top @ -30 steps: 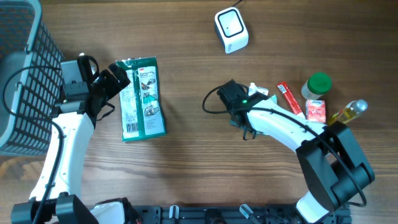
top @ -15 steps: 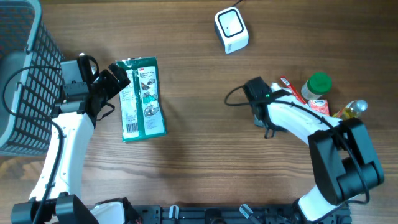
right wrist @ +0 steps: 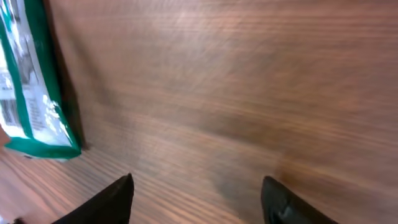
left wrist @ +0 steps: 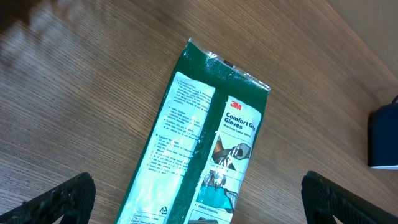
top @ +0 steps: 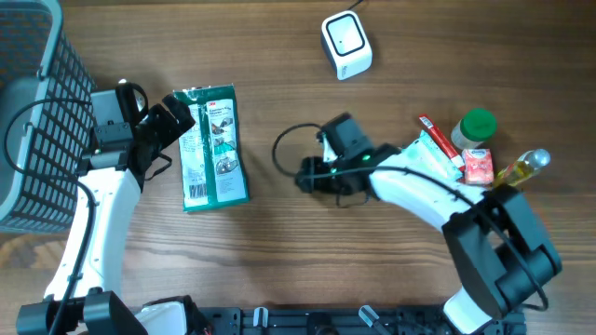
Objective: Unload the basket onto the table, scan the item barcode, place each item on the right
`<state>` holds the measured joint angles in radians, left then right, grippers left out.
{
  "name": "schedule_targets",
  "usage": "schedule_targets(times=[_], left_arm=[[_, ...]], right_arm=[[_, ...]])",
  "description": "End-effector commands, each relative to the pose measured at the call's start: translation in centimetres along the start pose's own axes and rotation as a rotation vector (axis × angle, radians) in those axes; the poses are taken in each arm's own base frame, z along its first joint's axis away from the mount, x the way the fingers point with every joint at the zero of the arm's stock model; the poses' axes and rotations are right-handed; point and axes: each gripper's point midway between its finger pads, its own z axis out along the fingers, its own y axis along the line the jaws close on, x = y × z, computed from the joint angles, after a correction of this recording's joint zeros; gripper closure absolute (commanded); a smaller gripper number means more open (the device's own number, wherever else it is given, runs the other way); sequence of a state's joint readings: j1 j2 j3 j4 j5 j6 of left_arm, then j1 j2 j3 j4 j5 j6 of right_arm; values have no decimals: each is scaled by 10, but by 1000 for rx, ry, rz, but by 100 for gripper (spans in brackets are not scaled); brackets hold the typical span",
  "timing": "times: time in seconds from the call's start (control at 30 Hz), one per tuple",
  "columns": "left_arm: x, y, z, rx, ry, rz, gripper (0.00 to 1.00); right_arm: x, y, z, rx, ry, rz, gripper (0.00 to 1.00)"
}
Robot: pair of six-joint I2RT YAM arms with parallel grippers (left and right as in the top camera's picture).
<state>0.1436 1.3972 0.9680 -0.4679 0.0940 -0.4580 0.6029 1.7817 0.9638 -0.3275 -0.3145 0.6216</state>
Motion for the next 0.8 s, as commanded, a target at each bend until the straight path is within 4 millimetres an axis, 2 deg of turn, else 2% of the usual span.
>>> schedule_targets(times=[0.0,0.17,0.77], left_arm=[[-1,4,2,-13,-2,1,0],[-1,4,2,-13,-2,1,0],[-1,4,2,-14,-2,1,0]], right_arm=[[-7,-6,3,125,-106,-16,16],[-11,-4,4,140,-140,-35,1],[-14,-5,3,150,-157,-44,0]])
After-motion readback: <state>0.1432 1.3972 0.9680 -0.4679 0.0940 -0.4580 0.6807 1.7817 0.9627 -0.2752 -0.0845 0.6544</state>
